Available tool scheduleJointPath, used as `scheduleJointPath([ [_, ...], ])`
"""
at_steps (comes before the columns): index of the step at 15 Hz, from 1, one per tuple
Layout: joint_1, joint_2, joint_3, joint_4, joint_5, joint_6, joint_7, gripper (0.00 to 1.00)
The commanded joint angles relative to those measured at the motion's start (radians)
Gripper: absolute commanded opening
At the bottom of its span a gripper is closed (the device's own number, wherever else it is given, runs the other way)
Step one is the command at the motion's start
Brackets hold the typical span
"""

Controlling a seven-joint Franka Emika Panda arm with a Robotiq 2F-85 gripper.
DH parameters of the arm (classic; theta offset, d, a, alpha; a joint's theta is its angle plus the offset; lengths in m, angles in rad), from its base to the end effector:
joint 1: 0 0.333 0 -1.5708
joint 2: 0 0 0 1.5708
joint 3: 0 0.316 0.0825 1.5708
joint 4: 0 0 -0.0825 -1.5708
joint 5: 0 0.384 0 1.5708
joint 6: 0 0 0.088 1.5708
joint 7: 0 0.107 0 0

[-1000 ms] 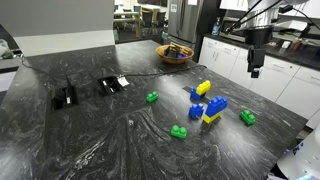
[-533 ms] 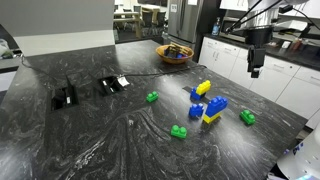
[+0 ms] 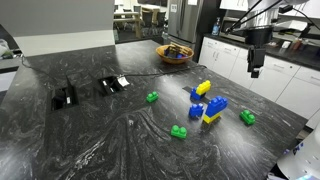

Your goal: Move the green legos at the right to the front of the blue legos

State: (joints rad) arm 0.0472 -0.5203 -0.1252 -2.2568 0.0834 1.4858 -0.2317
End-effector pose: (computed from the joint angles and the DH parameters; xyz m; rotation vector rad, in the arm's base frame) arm 0.3654 -0.0259 0.5401 -2.9302 -0.2564 0.3409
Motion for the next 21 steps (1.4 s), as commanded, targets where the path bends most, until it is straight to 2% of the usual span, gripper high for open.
scheduleJointPath([
  [1,-0.018,0.002,0.014,0.002,0.005,-0.003,-0.007,1.00],
  [12,-0.030,-0.011,0.010,-0.017,0.009,0.002,0.010,1.00],
  [21,-0.125,-0.126,-0.005,-0.174,0.029,0.019,0.147,1.00],
])
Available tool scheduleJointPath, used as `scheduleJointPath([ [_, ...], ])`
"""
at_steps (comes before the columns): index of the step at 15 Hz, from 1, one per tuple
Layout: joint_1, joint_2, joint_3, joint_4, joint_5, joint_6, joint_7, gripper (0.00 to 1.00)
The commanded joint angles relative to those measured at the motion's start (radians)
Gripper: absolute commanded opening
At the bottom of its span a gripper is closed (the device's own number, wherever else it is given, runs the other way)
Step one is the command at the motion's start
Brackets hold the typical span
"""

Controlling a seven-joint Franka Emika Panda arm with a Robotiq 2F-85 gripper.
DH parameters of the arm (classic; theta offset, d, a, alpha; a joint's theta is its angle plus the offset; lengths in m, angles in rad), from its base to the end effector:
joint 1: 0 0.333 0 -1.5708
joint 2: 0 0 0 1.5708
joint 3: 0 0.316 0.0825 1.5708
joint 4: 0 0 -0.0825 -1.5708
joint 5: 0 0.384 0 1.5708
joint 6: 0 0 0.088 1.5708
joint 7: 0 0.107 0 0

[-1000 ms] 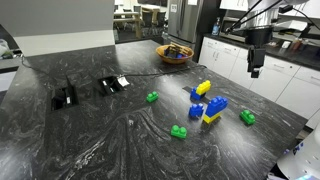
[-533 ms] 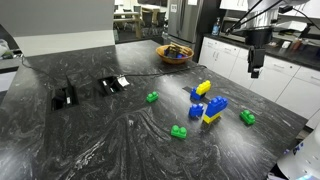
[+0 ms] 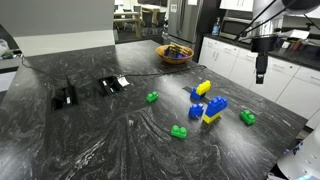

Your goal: Move the green legos at the right to the front of the blue legos

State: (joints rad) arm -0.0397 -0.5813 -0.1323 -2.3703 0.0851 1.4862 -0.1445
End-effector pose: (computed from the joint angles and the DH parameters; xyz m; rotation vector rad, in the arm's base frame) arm 0.3367 -0.0543 0.5107 -2.9126 0.0010 0.4125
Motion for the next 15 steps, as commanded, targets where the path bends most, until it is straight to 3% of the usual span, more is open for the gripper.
scheduleJointPath([
  [1,-0.051,-0.088,0.003,-0.078,0.028,0.014,0.086,1.00],
  [3,-0.083,-0.126,0.007,-0.108,0.015,0.001,0.151,1.00],
  [4,-0.059,-0.080,0.001,-0.074,0.007,-0.003,0.098,1.00],
  [11,-0.066,-0.079,0.007,-0.084,0.001,0.000,0.117,1.00],
  [15,-0.093,-0.079,0.001,-0.151,0.008,0.062,0.168,1.00],
])
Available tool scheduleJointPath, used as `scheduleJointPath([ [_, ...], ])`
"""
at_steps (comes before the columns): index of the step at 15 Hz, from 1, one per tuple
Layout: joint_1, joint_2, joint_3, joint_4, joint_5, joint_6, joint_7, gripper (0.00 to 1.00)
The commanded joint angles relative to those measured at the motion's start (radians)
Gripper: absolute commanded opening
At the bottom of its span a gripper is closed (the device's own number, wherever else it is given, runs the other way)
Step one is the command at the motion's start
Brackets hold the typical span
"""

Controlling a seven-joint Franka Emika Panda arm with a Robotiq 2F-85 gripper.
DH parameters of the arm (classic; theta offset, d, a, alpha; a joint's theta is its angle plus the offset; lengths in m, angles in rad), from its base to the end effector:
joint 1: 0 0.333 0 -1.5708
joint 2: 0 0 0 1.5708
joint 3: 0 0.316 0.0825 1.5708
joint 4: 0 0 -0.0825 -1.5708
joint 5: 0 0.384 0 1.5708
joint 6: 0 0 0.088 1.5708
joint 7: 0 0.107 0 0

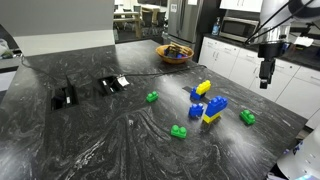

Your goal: Move the green legos at the right to the front of the blue legos

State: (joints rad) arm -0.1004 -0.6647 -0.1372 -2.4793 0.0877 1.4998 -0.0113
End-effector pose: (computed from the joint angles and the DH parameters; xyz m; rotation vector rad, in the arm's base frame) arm 0.3064 -0.0683 0.4902 -2.8906 0.2778 0.4386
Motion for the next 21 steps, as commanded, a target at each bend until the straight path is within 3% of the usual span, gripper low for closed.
scheduleJointPath([
  [1,-0.046,0.013,0.001,-0.068,0.006,0.074,0.054,1.00],
  [6,-0.111,0.029,0.006,-0.159,-0.007,0.165,0.165,1.00],
  [14,-0.103,0.046,-0.002,-0.168,0.011,0.162,0.159,1.00],
  [21,-0.107,0.093,0.009,-0.229,0.001,0.275,0.181,1.00],
])
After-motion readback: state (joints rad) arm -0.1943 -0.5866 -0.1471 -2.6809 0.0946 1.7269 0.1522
